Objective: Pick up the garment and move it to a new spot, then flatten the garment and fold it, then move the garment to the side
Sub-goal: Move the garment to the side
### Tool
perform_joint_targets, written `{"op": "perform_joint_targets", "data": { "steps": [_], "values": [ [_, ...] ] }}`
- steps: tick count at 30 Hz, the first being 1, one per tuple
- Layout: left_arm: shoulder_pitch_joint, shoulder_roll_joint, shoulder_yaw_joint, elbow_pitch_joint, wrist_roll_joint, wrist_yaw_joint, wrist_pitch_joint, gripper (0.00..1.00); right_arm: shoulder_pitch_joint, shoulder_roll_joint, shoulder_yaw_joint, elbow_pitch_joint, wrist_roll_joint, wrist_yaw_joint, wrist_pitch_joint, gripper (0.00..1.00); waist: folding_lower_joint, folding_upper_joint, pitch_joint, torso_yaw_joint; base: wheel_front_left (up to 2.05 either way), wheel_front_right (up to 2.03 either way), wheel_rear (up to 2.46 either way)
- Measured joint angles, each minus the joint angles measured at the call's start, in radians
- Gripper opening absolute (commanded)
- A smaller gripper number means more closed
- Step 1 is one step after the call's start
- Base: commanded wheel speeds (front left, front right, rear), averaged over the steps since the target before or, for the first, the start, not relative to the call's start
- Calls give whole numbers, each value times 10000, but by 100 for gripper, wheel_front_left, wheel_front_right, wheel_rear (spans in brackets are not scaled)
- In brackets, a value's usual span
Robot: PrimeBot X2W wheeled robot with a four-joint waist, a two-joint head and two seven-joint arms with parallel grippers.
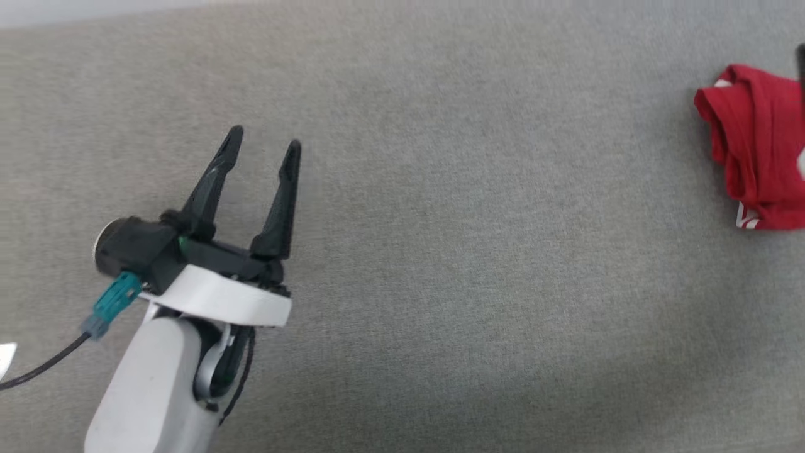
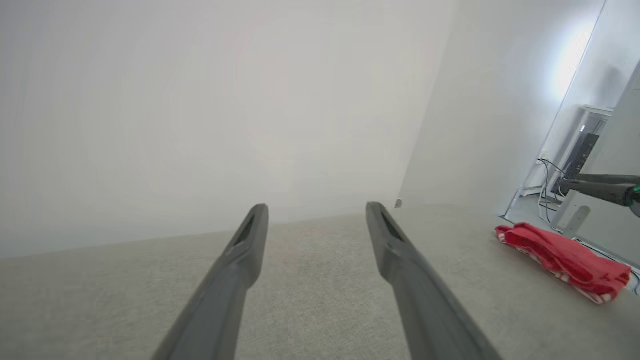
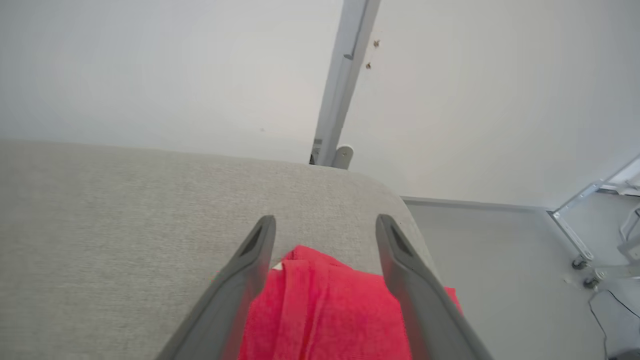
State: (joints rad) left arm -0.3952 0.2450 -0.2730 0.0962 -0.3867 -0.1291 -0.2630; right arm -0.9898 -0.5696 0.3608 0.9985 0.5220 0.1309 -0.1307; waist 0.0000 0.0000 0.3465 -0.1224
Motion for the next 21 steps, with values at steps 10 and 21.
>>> {"op": "perform_joint_targets", "data": {
  "steps": [10, 21],
  "values": [
    [1448, -345, 1534, -31, 546, -17, 0, 100, 2136, 539, 194, -1375, 393, 0, -1104, 100, 0, 0, -1240, 707, 0, 0, 0],
    [3114, -422, 2539, -92, 978, -17, 0, 100, 4847, 1116, -1507, -3708, -464, 0, -1306, 100, 0, 1, -2326, 1318, 0, 0, 0]
  ]
}}
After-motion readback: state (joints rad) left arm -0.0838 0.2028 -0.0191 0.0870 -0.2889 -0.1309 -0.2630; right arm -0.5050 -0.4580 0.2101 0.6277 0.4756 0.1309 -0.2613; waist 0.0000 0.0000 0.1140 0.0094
